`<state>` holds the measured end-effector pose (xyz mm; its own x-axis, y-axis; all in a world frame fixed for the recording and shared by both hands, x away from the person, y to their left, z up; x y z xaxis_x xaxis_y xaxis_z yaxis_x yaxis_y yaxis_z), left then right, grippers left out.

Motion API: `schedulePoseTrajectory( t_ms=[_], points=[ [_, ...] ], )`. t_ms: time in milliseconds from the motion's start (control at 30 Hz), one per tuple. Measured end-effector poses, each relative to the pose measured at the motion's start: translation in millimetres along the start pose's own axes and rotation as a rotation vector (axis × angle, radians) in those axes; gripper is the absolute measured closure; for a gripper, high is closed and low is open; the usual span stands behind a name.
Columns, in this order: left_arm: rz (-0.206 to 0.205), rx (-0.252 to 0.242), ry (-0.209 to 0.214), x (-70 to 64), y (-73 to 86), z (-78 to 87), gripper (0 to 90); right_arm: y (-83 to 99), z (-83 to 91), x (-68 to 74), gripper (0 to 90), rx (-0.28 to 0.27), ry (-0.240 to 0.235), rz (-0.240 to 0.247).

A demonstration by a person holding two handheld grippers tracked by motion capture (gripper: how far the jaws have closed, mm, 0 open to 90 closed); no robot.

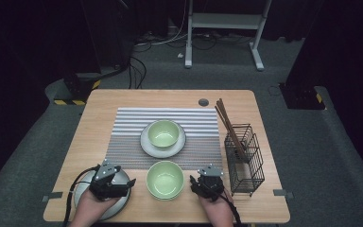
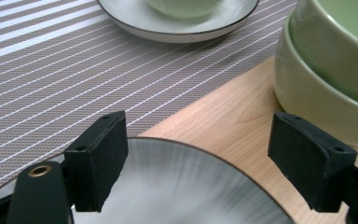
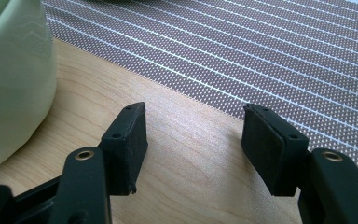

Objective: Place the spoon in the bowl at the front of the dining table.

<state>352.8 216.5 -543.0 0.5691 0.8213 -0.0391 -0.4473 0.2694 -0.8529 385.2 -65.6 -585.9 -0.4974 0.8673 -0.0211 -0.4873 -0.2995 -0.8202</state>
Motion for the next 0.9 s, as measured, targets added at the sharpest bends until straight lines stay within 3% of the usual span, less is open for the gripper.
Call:
schedulePoseTrajectory(
  t_ms=[233,367,767,900],
  points=[
    [-0.006,-0.019,0.032,5.4,0.4,7.1,20.3,0.0,0.2,2.3,37.5,-0.002,-0.001,0.025],
    [-0.034,0.010,0.038,5.8,5.5,7.1,16.8,0.1,0.4,3.5,37.6,-0.002,-0.005,0.024],
    [0.001,-0.019,0.048,13.0,2.4,13.1,12.5,0.7,2.9,11.3,40.4,-0.003,-0.009,0.016],
    [0.008,-0.017,0.055,13.8,3.1,13.5,12.4,-5.3,6.7,14.5,40.6,-0.026,-0.013,0.017]
  ],
)
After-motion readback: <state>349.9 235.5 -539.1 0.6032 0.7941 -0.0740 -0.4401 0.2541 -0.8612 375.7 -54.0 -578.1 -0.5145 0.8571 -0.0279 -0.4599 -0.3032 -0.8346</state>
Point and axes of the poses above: each handheld gripper's, and its own axes: z roughly backward along the jaws, y roughly out of its underside, x roughly to its left, the point moved 9 cm from there along -z, roughly forward along the jaws, and after that the axes turned 8 degrees about -x, right-handed, at the moved point
